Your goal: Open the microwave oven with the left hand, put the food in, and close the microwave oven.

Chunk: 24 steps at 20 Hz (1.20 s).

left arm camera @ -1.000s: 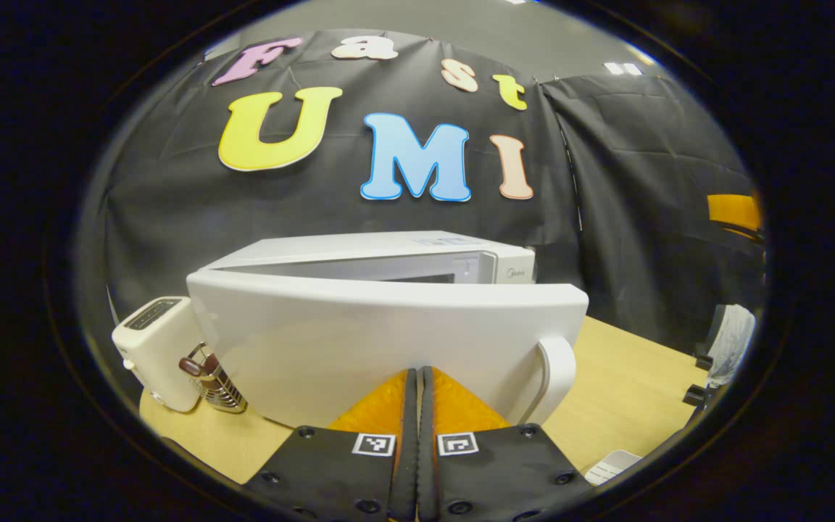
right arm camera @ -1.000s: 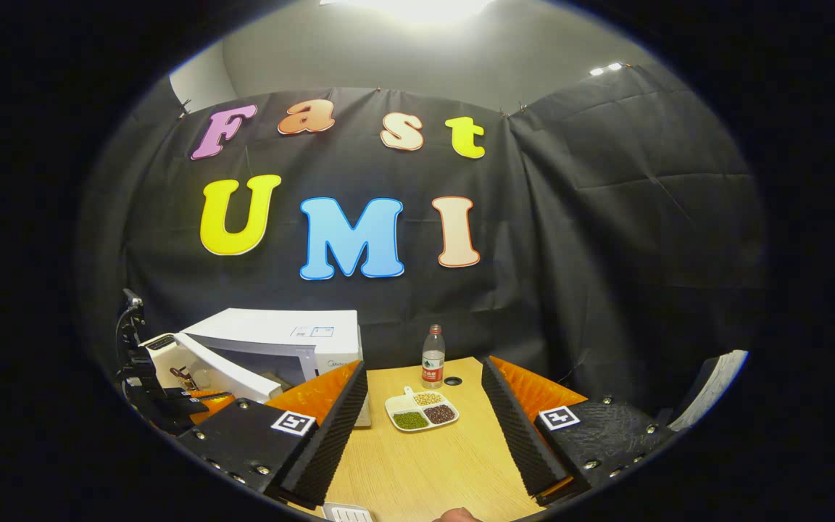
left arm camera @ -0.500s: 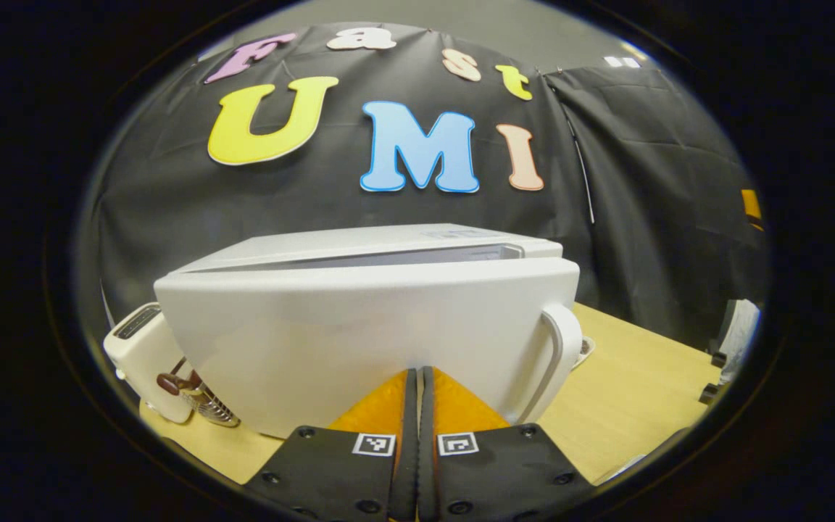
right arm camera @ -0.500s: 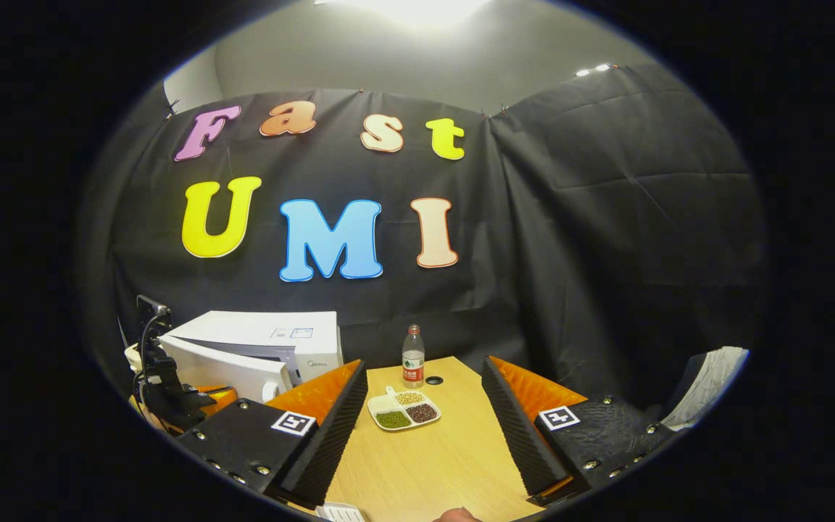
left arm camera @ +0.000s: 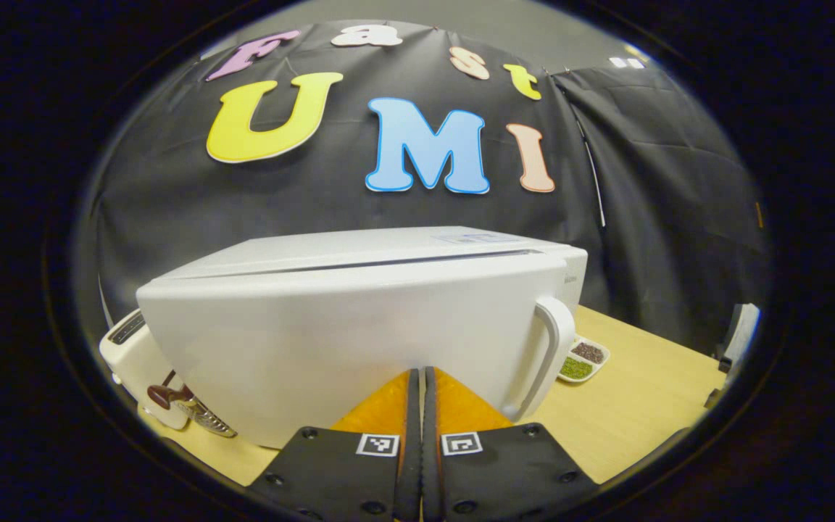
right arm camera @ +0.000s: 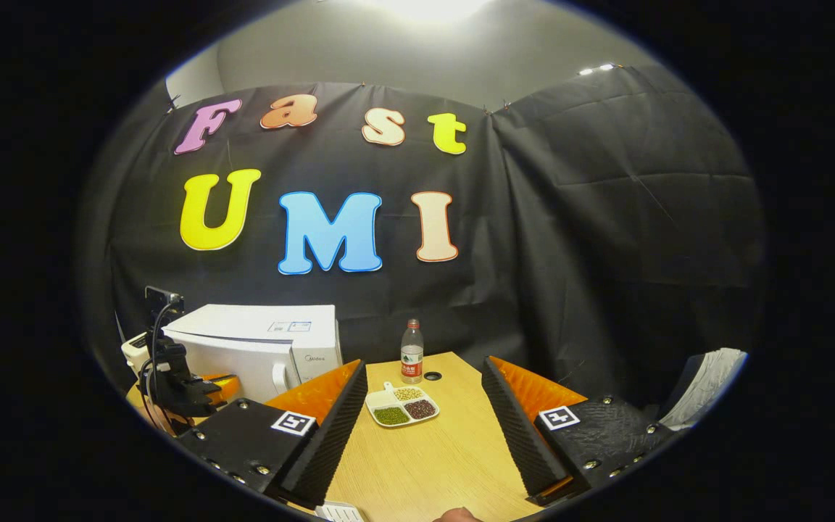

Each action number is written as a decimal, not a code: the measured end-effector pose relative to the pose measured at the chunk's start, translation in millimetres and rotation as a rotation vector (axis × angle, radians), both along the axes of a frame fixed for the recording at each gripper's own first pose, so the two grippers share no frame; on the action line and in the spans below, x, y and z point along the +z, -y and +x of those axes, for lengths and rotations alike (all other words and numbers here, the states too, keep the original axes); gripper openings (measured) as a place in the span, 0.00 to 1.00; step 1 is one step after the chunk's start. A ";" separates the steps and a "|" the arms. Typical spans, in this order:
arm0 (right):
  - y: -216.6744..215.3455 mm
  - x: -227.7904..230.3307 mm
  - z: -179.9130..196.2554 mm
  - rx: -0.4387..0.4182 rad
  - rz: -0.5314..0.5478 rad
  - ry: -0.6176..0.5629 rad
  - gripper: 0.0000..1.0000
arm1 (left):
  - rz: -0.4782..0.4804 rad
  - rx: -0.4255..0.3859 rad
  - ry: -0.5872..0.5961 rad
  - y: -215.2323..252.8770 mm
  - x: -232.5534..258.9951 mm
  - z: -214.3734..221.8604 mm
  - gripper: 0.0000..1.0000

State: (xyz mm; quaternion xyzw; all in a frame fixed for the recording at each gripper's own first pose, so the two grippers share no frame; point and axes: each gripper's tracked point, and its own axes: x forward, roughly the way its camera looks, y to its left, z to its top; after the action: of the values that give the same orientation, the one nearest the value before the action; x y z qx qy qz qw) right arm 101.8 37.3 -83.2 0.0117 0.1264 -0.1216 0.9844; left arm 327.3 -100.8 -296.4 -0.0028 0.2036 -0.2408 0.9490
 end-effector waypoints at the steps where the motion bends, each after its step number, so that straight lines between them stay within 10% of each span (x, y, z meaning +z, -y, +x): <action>1: -1.0 0.3 0.7 0.002 -0.004 0.000 0.96 | -0.004 -0.003 -0.007 0.8 -1.5 0.8 0.10; 14: -30.6 -5.4 7.4 0.081 0.010 -0.020 0.96 | -0.014 -0.001 -0.028 21.3 -2.8 8.3 0.07; 24: -34.0 8.8 0.8 0.239 0.069 0.040 0.96 | -0.028 0.143 0.142 -18.1 105.8 -51.9 0.07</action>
State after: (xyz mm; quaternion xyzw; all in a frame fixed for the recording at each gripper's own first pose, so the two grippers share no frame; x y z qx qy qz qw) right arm 102.5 71.3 -74.4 0.0330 0.1115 0.0014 0.9932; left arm 275.4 -82.7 -190.6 -0.0135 0.1319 -0.1746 0.9757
